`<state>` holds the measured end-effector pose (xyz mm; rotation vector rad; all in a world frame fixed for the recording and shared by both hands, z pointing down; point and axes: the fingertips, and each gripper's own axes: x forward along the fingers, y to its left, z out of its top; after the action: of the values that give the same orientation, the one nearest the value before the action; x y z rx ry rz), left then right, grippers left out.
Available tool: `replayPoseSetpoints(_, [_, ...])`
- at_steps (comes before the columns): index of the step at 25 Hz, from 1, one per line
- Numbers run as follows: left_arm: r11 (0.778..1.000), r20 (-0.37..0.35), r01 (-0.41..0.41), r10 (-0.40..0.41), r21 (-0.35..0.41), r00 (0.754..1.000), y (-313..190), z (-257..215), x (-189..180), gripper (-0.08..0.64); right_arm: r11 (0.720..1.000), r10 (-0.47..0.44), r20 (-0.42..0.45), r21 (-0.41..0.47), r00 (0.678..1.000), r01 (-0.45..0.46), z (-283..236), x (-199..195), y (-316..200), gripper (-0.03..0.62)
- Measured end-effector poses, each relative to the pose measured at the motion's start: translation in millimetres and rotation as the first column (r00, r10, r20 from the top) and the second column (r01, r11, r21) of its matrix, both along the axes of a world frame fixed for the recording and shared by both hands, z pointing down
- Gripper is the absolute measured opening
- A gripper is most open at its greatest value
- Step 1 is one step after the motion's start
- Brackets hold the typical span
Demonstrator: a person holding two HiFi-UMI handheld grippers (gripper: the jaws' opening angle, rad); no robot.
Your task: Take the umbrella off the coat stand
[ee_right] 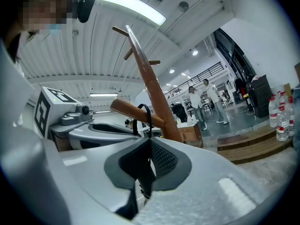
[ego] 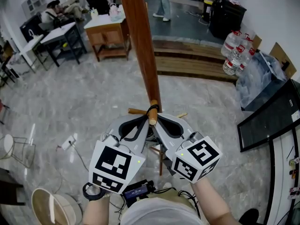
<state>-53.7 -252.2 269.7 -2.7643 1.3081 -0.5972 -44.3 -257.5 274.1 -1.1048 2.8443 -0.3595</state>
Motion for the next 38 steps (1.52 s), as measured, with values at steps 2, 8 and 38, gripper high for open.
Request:
replayPoseSetpoints(2, [1.000,-0.005,-0.006,0.006,0.007,1.000,2.8,-3.9,0.5,0.018,1.000,0.006,0.000,0.008,1.000,-0.006,-3.8,1.2,3.5,0.005])
replayPoseSetpoints(8, [1.000,0.001,-0.022,0.022,0.020,1.000,14.7,-11.0,2.4,0.018,1.000,0.014,-0.002,0.024,1.000,-0.014,-11.1,3.4,16.3,0.005])
replayPoseSetpoints(38, [0.938,-0.007,-0.345,0.345,-0.006,0.938,72.6,16.4,83.6,0.020,0.950,0.309,-0.091,-0.023,0.947,-0.313,17.8,85.8,81.0,0.005])
